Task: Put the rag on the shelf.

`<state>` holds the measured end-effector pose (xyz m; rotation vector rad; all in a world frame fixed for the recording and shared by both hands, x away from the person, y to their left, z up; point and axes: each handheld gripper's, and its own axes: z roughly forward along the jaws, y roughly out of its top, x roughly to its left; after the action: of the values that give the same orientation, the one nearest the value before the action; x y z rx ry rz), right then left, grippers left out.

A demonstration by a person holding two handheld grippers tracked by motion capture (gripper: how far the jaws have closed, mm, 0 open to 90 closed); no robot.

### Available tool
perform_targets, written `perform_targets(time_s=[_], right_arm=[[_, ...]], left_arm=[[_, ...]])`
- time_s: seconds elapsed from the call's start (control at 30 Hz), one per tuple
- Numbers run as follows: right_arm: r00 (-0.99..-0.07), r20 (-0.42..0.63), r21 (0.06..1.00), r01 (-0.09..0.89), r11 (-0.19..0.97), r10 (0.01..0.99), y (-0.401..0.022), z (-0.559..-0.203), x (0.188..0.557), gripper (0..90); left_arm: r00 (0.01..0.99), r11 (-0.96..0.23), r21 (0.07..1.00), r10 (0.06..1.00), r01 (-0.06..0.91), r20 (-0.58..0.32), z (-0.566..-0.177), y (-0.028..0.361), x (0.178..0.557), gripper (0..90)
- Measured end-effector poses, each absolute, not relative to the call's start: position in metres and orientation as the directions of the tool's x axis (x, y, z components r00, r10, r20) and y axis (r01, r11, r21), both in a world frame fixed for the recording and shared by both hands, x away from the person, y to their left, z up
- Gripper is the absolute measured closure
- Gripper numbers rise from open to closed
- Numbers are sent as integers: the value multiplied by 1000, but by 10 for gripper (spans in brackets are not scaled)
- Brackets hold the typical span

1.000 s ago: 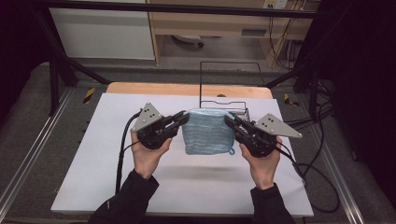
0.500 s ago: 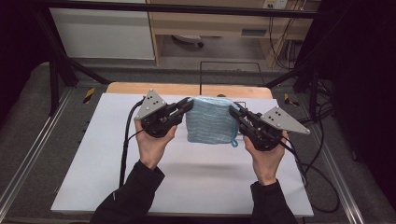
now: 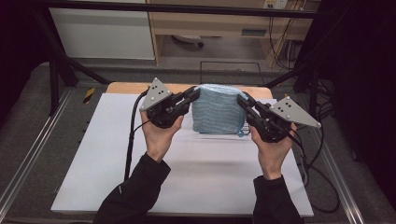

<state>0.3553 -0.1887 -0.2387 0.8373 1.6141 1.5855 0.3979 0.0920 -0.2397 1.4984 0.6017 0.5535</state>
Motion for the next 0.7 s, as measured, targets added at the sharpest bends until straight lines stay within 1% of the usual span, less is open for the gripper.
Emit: perform_targets(time_s=[0.37,0.7], right_arm=[[-505,-75,996,-81,40,860,-194,-215,360,808],[-475,-79,993,-115,27,876,-200,-193,366,808]], left_arm=[[744,55,999,667,1,-37,-220,83,406,826],[748,76,997,663,-31,-27,-200,72,415,826]])
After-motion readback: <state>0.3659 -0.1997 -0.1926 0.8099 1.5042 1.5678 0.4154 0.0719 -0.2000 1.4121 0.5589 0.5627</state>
